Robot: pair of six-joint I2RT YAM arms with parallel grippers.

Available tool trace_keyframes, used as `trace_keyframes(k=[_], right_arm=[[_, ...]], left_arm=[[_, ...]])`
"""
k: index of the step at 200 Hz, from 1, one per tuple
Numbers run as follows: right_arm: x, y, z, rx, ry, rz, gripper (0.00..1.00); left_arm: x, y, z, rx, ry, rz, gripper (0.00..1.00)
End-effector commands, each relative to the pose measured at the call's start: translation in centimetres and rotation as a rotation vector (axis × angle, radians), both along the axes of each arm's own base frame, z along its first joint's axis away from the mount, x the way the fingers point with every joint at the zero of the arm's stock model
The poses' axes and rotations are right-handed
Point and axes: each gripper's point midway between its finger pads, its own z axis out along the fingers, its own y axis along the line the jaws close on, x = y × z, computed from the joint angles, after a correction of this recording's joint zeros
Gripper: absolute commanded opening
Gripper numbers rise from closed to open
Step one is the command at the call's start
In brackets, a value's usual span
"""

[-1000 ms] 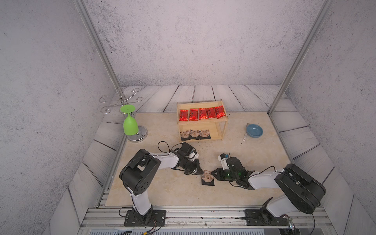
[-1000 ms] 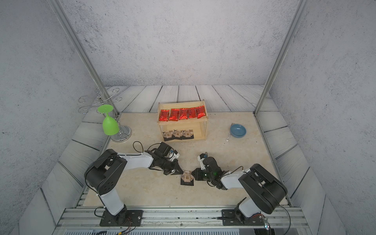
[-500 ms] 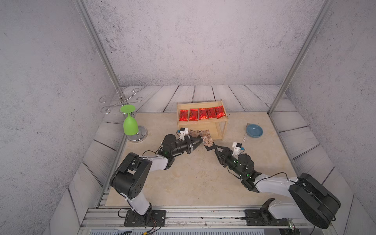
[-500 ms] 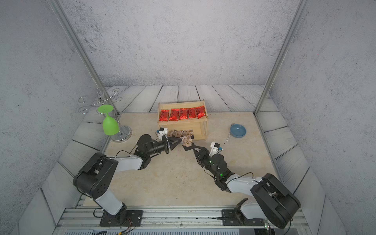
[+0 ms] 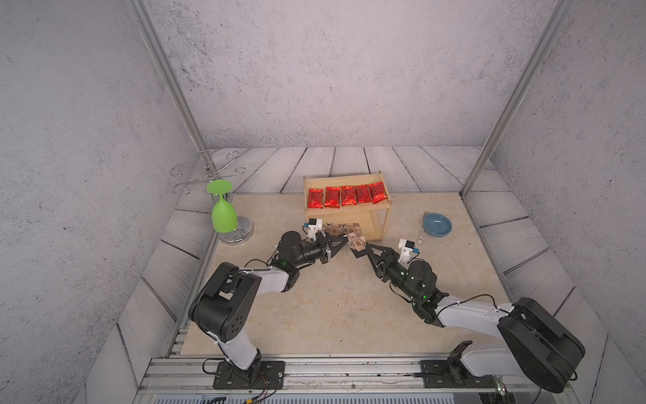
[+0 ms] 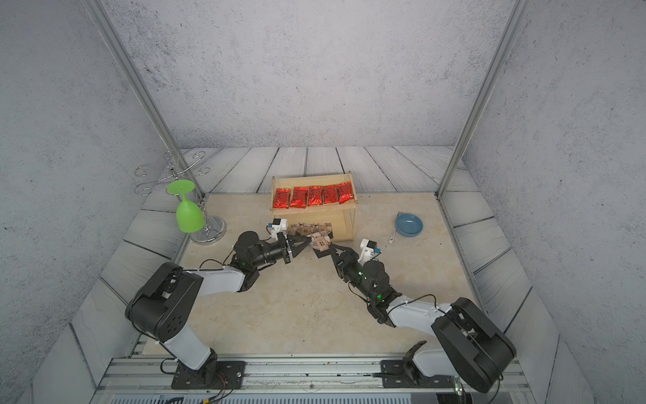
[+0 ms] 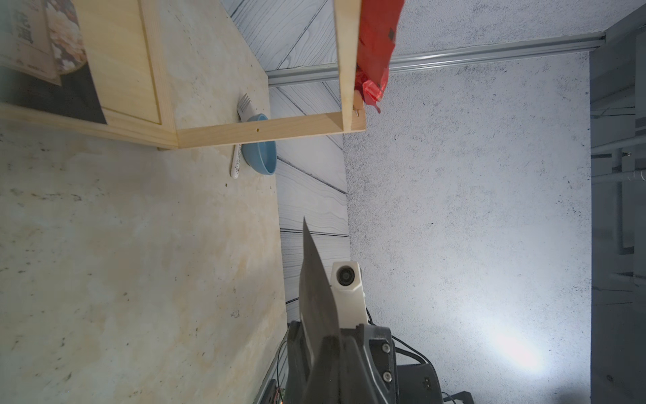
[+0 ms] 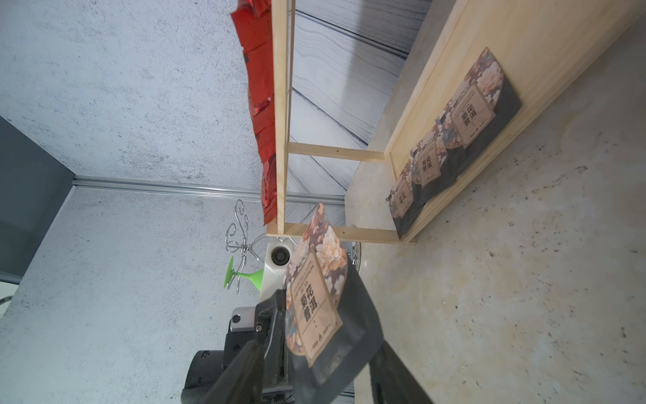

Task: Place the tea bags on the shelf by color
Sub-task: Pick up the tea bag from the center of the board.

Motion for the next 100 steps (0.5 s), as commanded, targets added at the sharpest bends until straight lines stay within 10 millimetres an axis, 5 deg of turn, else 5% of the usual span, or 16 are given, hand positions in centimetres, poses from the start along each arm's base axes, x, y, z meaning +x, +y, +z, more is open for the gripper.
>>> trace_keyframes(k=[1,100], right_arm=[[1.0,0.7,4.5,0.171,-0.066,-0.003,0.54],[2.3,2.0,6.8,0.199,-0.079,0.015,0.53]], left_arm=[[0.0,0.4,1.2,-0.065,-0.029,0.009,0.0],[-0.3,0.7,1.7,-0.096,-0.042,0.01,0.0]])
